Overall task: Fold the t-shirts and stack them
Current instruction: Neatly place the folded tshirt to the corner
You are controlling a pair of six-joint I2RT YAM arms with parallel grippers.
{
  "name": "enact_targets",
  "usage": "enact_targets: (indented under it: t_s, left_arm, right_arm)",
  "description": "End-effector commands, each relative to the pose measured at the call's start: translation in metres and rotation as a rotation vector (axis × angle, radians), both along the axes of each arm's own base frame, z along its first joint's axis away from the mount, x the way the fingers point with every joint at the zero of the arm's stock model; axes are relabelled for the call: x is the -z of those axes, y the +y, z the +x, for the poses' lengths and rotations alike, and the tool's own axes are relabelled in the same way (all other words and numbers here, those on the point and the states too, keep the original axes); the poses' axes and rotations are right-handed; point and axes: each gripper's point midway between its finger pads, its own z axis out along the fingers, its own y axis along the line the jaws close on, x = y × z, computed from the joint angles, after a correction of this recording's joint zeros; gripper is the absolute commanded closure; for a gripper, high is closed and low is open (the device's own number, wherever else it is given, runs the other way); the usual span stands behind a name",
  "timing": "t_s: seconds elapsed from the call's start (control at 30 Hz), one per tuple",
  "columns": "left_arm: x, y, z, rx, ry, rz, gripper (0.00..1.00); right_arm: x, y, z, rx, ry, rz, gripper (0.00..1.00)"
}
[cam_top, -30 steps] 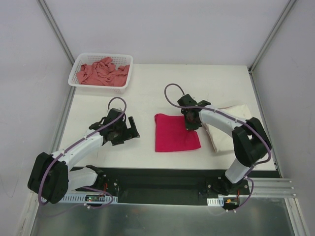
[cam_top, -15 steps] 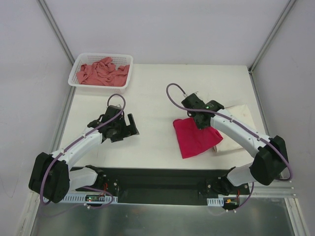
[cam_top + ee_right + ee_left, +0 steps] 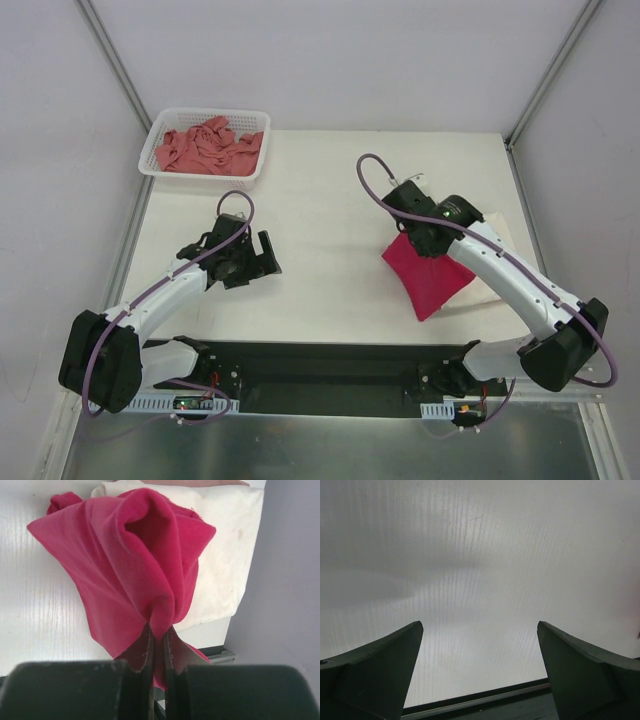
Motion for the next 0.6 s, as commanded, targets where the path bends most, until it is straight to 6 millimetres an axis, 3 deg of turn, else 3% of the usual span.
enact_targets:
  t_s: [0.0,0.37,0.57]
  left_arm:
    - [-0.008,0.0,0.003,0.016,-0.013,-0.011,0.01]
    - [-0.005,0.0,0.001,0.014,0.0,-0.013,0.01]
    - [-0.002,0.0,0.0,0.012,0.009,-0.009,0.01]
  right_arm:
    - [-0.041,-0.022,-0.005,0.04,-0.082,-0.017,0.99]
    - [-0.082,-0.024,-0.009,-0.001,-0.171,0.103,0.99]
    - [-0.079,-0.04,-0.007,0.037,-0.126,0.159,0.99]
